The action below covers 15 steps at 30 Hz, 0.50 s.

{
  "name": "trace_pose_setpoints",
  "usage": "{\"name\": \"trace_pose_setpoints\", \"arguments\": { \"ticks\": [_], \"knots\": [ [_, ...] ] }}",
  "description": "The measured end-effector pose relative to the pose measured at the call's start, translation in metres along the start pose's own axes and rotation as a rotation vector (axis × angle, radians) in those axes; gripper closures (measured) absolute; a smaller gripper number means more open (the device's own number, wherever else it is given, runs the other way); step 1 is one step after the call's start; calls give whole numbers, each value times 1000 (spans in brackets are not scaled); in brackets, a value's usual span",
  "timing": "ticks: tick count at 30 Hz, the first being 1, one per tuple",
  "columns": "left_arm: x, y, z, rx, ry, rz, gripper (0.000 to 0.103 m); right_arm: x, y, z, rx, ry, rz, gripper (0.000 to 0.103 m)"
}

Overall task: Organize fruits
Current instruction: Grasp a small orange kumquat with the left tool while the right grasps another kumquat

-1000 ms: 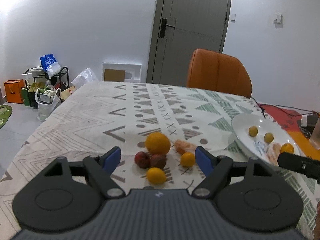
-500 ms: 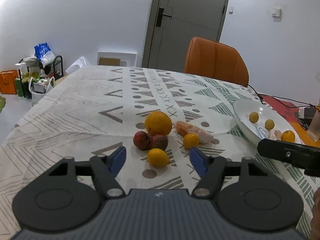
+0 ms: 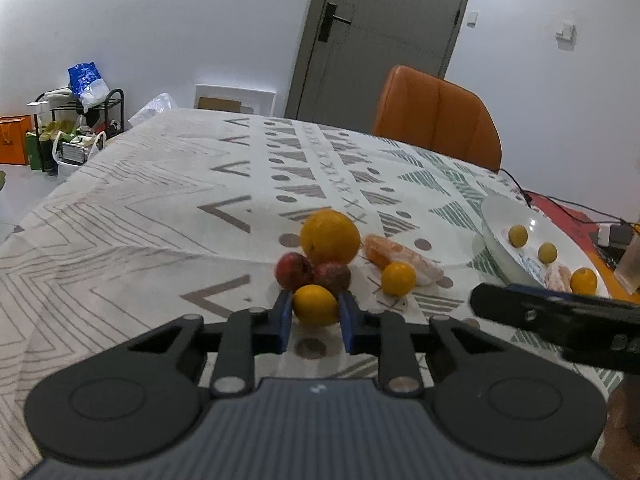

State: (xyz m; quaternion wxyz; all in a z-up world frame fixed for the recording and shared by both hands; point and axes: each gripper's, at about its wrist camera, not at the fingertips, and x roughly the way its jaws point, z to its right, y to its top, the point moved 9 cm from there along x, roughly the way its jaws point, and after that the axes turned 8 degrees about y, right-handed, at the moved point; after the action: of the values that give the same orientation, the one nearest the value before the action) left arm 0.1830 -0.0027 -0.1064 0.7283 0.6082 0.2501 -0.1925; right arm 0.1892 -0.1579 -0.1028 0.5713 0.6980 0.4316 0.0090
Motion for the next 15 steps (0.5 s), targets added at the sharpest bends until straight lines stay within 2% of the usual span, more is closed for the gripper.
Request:
{"name": "trace_pose_setpoints", "arguments": {
  "ticks": [3, 15],
  "knots": [
    [-5, 4, -9, -18, 4, 13, 79, 9, -1, -4, 3, 9, -19, 52],
    [-13, 10, -35, -53, 21, 28, 79, 43, 2, -14, -1, 1, -66, 60]
  ]
}}
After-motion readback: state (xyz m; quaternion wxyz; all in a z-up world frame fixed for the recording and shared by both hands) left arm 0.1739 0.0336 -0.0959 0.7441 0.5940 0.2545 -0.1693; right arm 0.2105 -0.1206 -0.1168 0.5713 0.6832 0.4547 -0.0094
